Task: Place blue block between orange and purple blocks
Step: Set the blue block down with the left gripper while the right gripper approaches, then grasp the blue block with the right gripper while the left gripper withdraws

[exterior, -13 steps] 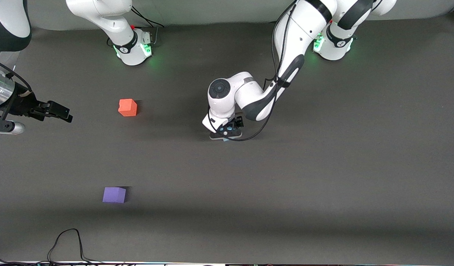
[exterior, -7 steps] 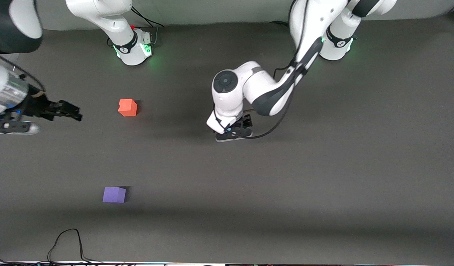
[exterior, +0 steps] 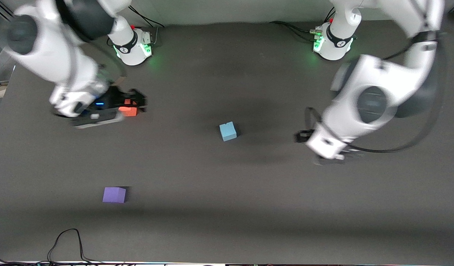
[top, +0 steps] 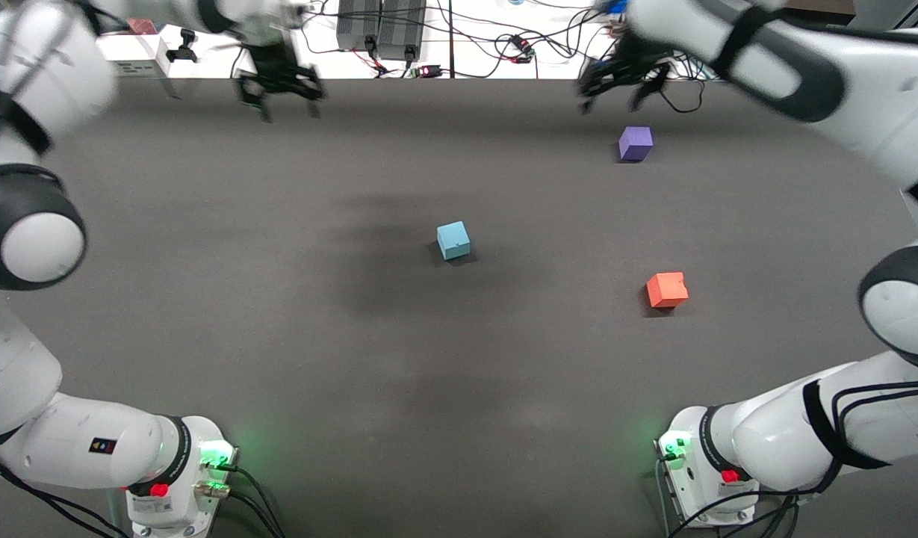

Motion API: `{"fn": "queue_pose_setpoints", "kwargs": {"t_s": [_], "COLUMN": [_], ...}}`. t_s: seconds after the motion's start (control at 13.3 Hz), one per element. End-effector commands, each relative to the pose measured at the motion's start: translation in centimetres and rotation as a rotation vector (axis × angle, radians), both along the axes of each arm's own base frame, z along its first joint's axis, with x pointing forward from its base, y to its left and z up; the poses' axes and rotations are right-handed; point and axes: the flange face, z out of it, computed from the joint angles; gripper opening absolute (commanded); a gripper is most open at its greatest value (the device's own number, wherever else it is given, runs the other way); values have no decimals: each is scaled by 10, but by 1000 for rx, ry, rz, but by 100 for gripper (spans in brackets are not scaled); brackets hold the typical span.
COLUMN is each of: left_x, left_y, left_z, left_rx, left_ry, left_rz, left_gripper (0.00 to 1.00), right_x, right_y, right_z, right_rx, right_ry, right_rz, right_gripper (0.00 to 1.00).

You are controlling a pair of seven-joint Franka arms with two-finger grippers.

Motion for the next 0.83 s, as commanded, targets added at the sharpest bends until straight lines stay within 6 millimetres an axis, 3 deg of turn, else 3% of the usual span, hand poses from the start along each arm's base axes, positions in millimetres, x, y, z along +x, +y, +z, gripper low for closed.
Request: {"fn": "queue_pose_setpoints", "kwargs": {"t_s": [0.0,0.15,0.3,0.45,0.75], "left_x": [-3,-10,-23,-35,-62], "left_y": [85,147,181,183,177], "left_z": [17,38,64,86,102], "left_rx": [-41,-53,-45,-27,-5], "left_ry": [26,33,19,-7,-6], "left_rz": [-82,-133,-134,-137,-141], "left_gripper": [100,100,100,100,100], "right_x": [-8,-18,-30,-29,-37], "right_y": [115,167,203,213,210], "right_z": [-51,-100,-149,-189,-255], "right_rx": [-10,-21,-27,-30,-32], "right_ry": [-10,-22,-41,-43,-39], "right_rz": [47,77,111,84,32], "right_gripper": [100,100,100,100,100]}}
